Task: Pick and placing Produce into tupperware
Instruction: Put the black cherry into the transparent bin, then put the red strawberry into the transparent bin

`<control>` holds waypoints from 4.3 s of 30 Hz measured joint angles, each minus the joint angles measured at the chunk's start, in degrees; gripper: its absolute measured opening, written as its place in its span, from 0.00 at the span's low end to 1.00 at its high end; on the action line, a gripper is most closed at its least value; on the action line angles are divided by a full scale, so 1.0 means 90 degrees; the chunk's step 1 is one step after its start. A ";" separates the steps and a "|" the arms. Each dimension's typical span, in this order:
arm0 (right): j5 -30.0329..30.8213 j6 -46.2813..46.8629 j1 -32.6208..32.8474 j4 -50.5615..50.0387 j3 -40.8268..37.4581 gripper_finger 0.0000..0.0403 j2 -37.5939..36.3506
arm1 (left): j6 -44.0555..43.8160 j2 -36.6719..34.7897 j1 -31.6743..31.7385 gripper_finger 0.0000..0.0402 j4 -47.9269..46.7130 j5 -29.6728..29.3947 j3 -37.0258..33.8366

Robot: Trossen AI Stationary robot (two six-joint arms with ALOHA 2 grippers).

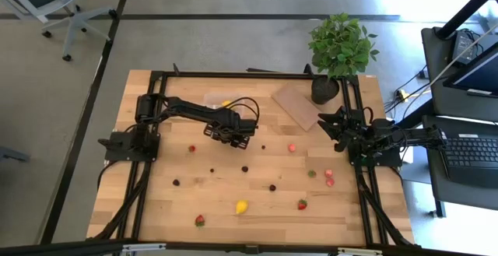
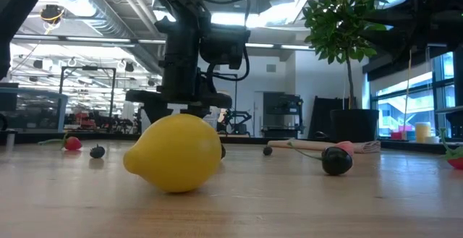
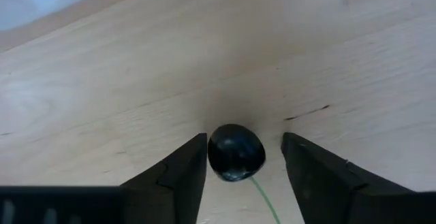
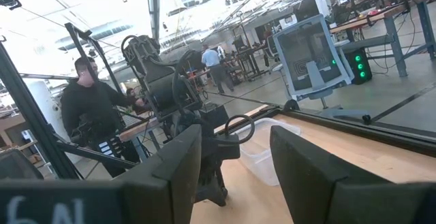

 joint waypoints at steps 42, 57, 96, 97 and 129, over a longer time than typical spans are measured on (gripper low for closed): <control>0.0003 -0.0032 -0.0001 0.0141 0.0000 0.44 0.0015 | 0.1414 -0.1272 0.0584 0.26 -0.2257 -0.1298 0.1858; -0.0003 -0.0011 -0.0001 0.0006 0.0000 0.44 0.0011 | 0.1826 -0.1190 0.1772 0.26 -0.0584 -0.0787 0.0510; 0.0002 -0.0033 0.0001 0.0009 0.0000 0.44 0.0014 | 0.2209 -0.3504 0.0631 0.24 -0.1850 -0.0858 0.0184; 0.0005 -0.0042 0.0001 0.0009 0.0000 0.44 0.0014 | 0.2173 -0.3532 0.0487 0.24 -0.2027 -0.0866 0.0182; 0.0005 -0.0157 0.0001 0.0062 0.0000 0.44 0.0014 | 0.0460 -0.3309 -0.1356 0.57 -0.3493 -0.0806 -0.1312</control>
